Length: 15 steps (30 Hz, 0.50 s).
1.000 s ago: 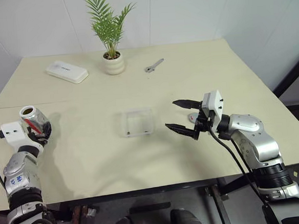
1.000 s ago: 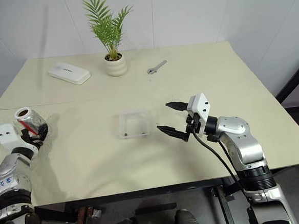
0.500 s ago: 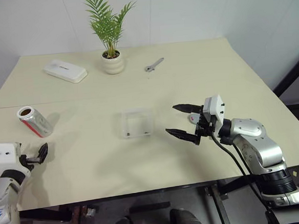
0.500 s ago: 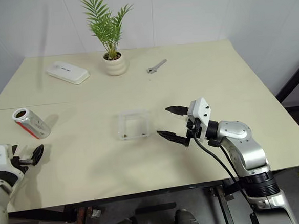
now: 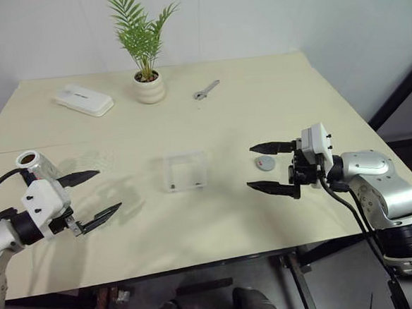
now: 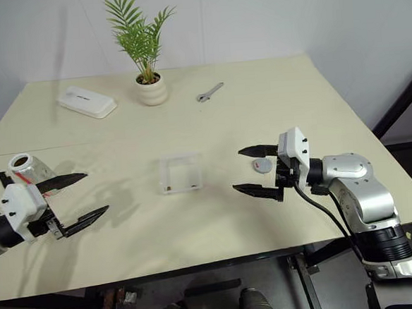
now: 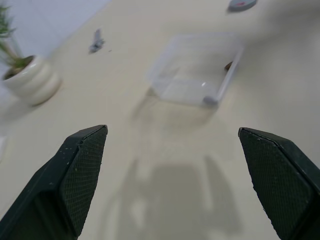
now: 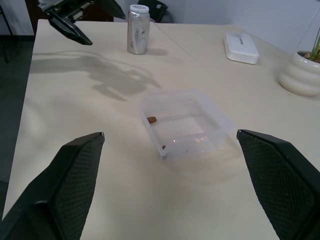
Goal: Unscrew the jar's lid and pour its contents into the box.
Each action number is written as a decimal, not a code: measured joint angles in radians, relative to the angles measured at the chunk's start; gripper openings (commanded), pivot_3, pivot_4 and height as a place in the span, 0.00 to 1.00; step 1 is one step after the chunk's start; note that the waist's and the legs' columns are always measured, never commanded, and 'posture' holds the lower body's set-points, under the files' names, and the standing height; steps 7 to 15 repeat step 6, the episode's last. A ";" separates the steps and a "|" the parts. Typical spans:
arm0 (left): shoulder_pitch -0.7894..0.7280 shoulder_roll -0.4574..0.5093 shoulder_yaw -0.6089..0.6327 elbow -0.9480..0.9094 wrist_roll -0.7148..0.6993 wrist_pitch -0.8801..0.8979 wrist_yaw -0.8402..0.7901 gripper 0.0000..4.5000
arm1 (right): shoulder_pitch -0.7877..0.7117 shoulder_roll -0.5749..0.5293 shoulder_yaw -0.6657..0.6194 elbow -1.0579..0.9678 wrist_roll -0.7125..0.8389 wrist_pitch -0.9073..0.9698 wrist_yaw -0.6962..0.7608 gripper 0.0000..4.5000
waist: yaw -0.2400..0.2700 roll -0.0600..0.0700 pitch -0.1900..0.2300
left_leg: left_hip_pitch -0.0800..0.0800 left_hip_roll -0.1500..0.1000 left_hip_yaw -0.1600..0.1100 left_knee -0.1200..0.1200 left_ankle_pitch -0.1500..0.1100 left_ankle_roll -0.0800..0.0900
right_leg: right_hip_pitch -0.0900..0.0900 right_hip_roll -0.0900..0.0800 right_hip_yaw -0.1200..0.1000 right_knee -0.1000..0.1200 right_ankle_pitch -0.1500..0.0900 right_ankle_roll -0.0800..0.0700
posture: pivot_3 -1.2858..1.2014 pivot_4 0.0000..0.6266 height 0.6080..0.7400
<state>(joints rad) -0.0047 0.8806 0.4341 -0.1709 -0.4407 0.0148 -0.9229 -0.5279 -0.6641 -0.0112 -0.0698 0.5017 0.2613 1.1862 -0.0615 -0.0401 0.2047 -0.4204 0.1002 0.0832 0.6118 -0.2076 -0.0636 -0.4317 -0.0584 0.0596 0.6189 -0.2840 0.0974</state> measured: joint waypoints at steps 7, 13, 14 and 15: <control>-0.048 -0.005 -0.024 0.066 0.004 0.000 -0.023 1.00 | 0.043 -0.007 -0.024 -0.017 -0.007 0.003 -0.027 1.00 | 0.001 0.000 0.000 | 0.000 0.000 0.000 0.000 0.000 0.000 | -0.003 0.001 0.001 0.003 0.001 0.006 | 0.52 0.24 1.00; -0.048 -0.005 -0.024 0.066 0.004 0.000 -0.023 1.00 | 0.043 -0.007 -0.024 -0.017 -0.007 0.003 -0.027 1.00 | 0.001 0.000 0.000 | 0.000 0.000 0.000 0.000 0.000 0.000 | -0.003 0.001 0.001 0.003 0.001 0.006 | 0.52 0.24 1.00; -0.048 -0.005 -0.024 0.066 0.004 0.000 -0.023 1.00 | 0.043 -0.007 -0.024 -0.017 -0.007 0.003 -0.027 1.00 | 0.001 0.000 0.000 | 0.000 0.000 0.000 0.000 0.000 0.000 | -0.003 0.001 0.001 0.003 0.001 0.006 | 0.52 0.24 1.00; -0.048 -0.005 -0.024 0.066 0.004 0.000 -0.023 1.00 | 0.043 -0.007 -0.024 -0.017 -0.007 0.003 -0.027 1.00 | 0.001 0.000 0.000 | 0.000 0.000 0.000 0.000 0.000 0.000 | -0.003 0.001 0.001 0.003 0.001 0.006 | 0.52 0.24 1.00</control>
